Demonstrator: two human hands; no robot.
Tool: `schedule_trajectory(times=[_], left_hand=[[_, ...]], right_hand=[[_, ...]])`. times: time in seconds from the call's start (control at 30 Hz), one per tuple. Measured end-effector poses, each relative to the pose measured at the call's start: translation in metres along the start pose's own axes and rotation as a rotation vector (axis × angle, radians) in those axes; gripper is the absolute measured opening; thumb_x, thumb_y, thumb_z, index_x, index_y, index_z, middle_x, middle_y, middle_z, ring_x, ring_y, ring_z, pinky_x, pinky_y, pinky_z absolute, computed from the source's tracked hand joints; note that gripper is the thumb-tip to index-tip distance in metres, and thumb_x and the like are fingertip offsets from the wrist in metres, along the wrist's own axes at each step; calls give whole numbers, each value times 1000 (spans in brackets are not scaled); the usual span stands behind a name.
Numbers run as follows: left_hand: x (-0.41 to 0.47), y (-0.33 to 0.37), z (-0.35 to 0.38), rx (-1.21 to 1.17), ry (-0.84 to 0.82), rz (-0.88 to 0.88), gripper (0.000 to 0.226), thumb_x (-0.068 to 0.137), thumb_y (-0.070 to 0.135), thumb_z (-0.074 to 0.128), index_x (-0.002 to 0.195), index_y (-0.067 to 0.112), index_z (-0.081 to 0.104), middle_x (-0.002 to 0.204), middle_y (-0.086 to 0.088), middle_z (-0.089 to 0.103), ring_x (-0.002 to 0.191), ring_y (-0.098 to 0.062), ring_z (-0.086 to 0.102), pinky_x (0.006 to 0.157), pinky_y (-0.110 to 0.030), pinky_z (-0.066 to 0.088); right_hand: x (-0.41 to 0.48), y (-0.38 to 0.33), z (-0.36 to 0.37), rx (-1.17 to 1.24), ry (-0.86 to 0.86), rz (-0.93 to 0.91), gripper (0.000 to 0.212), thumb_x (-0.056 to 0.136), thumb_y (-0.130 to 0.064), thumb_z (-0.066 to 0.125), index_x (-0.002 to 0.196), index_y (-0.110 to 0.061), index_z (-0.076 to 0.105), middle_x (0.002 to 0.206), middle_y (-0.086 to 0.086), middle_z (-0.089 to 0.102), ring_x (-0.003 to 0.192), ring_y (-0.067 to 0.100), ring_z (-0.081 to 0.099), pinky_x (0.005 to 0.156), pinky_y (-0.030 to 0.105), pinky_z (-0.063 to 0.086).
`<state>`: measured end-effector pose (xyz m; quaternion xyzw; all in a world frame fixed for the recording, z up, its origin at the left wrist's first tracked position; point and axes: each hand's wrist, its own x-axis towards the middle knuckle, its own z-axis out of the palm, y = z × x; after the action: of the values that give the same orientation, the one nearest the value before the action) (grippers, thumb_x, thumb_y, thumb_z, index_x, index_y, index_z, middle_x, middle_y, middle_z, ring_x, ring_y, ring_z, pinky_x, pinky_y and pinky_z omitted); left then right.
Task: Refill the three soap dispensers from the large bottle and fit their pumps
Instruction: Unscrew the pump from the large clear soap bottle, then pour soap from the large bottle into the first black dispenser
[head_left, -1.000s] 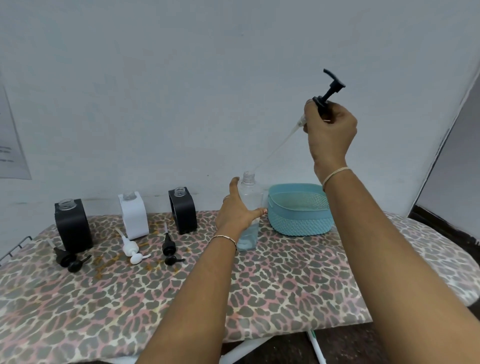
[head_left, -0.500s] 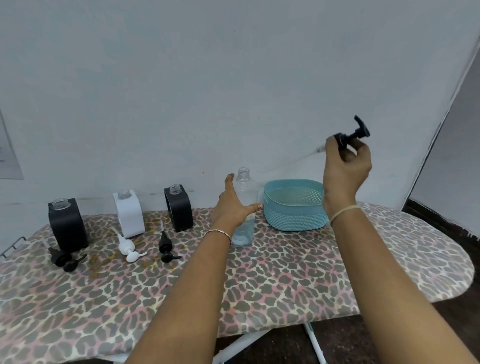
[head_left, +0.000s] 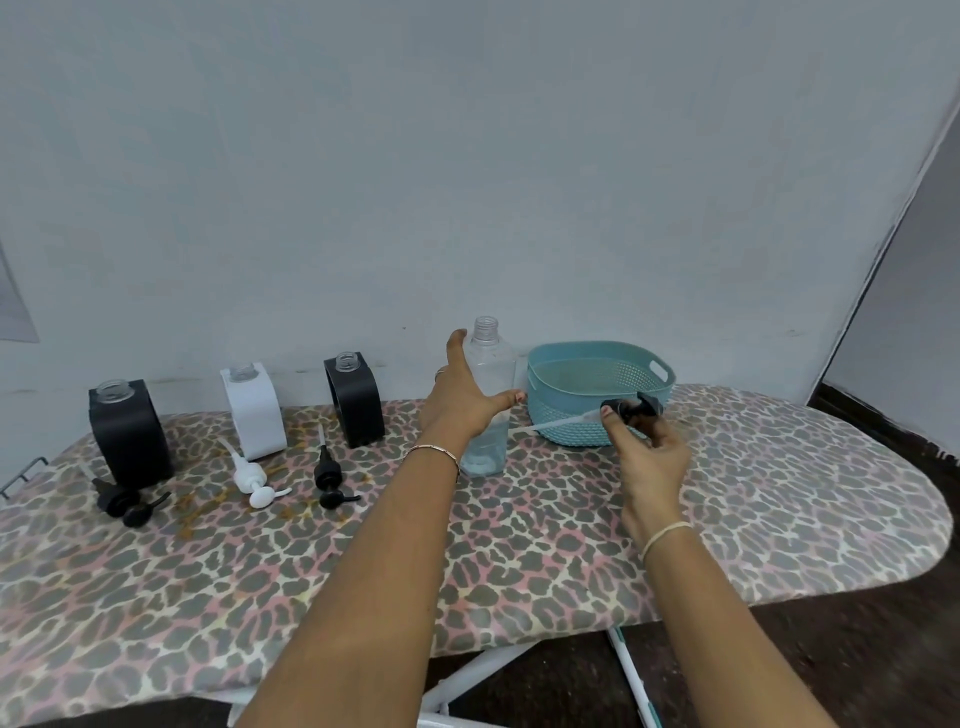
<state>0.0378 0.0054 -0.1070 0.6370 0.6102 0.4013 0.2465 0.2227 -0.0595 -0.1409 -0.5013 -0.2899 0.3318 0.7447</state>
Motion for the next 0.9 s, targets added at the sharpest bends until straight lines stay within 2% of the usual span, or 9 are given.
schedule_trajectory(times=[0.1,0.17,0.23,0.33,0.4,0.47,0.57,0.7,0.9], left_hand=[[0,-2,0,-2,4,10,107,63,45,82,142,34,11,131,-11,51,111,-32,56,92,-50,49],[0,-3,0,-2,8,16,106,65,43,83,143,33,11,132,-11,51,112,-32,55,93,-49,49],[0,-3,1,2,10,22,106,65,43,83,143,33,12,132,-10,50,113,-32,54,93,-49,48],[1,-2,1,4,11,22,106,66,42,83,144,31,12,134,-10,49,115,-32,53,94,-47,47],[0,-2,1,5,13,26,106,67,41,83,145,30,11,135,-10,49,116,-32,53,94,-45,47],[0,-3,1,4,14,29,106,67,40,83,145,29,11,135,-10,49,116,-32,53,94,-45,47],[0,-2,0,-1,14,28,107,66,41,83,145,29,12,133,-9,50,116,-31,54,94,-47,48],[-2,-1,0,1,17,29,105,67,39,83,145,28,12,132,-9,51,114,-30,54,94,-45,48],[-3,-1,-3,77,1,25,106,66,50,80,144,32,10,134,-9,50,115,-31,54,94,-48,48]], right_hand=[[4,14,-3,-27,-4,45,33,72,-3,81,102,-8,67,96,3,70,86,9,67,76,13,53],[6,20,-7,-118,-12,31,30,70,-4,83,96,-10,68,94,5,71,88,17,67,79,21,54],[9,24,-11,-243,-19,-1,29,68,-7,85,91,-13,68,91,4,71,86,18,67,81,26,55],[16,32,-20,-438,-57,-18,31,66,-17,87,87,-23,65,86,-3,69,83,17,67,79,31,57],[21,39,-24,-629,-78,-62,32,64,-32,85,84,-31,61,87,-9,69,85,16,66,84,40,55],[23,43,-26,-825,-89,-120,33,64,-44,79,90,-35,62,92,-13,69,94,16,64,93,42,47],[24,44,-24,-1017,-121,-172,43,71,-48,72,111,-34,63,106,-11,70,109,19,59,96,40,33],[27,48,-20,-1141,-151,-197,38,74,-49,69,109,-34,64,107,-7,69,109,22,58,98,42,30],[29,48,-15,-1212,-172,-196,37,78,-44,69,112,-32,61,111,-3,67,114,24,53,102,42,27]])
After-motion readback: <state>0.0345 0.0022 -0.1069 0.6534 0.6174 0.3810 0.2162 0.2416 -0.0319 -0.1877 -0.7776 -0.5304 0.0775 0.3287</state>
